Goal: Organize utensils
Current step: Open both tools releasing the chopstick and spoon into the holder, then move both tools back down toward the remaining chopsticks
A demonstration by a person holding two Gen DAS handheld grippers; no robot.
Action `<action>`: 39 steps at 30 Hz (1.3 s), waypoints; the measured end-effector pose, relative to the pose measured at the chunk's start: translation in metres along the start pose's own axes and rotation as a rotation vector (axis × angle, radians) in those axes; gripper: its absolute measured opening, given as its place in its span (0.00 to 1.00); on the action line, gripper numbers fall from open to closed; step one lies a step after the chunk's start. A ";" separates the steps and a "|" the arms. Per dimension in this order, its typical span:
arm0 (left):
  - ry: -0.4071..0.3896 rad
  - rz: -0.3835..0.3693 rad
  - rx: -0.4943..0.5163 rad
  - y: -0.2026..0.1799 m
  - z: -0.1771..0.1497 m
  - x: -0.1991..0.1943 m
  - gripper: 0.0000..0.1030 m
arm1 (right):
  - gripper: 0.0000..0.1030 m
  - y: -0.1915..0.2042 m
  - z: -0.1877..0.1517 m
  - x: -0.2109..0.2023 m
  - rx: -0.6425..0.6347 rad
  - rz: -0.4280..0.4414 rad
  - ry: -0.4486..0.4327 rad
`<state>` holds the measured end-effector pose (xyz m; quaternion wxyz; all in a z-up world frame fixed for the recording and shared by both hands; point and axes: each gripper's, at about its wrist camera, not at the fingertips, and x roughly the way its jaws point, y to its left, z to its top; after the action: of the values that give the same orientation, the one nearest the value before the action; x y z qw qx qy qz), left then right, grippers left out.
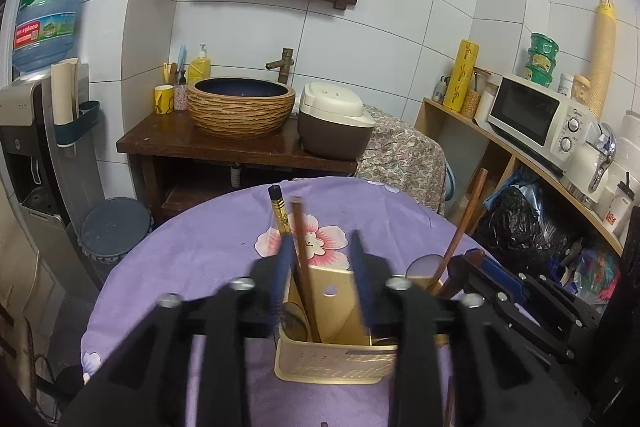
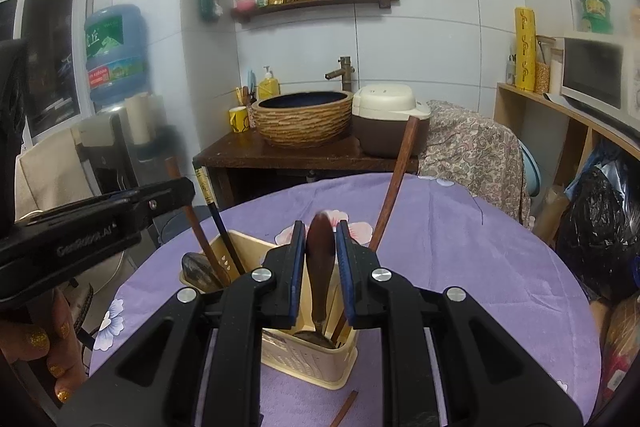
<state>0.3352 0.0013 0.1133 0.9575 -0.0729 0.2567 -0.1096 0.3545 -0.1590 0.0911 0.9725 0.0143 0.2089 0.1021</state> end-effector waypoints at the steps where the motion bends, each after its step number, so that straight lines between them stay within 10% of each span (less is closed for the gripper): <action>1: -0.011 0.005 0.001 0.000 -0.002 -0.003 0.47 | 0.26 0.000 -0.001 -0.001 -0.002 -0.005 -0.010; 4: -0.028 0.013 0.008 0.000 -0.006 -0.011 0.52 | 0.52 -0.003 -0.002 -0.008 -0.002 -0.022 -0.050; 13: -0.088 0.097 0.077 0.003 -0.040 -0.056 0.94 | 0.68 -0.008 -0.016 -0.050 0.003 -0.101 -0.087; 22: 0.107 0.150 0.062 0.022 -0.126 -0.058 0.95 | 0.76 -0.024 -0.093 -0.075 -0.034 -0.185 0.106; 29: 0.306 0.127 0.073 0.022 -0.186 -0.040 0.71 | 0.76 -0.036 -0.172 -0.083 0.019 -0.269 0.300; 39: 0.403 0.047 0.107 -0.001 -0.220 -0.038 0.46 | 0.76 -0.030 -0.195 -0.086 0.024 -0.263 0.363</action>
<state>0.1915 -0.0087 -0.0566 0.8915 0.0072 0.4386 -0.1130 0.2041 -0.2090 -0.0539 0.9237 -0.0200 0.3816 -0.0273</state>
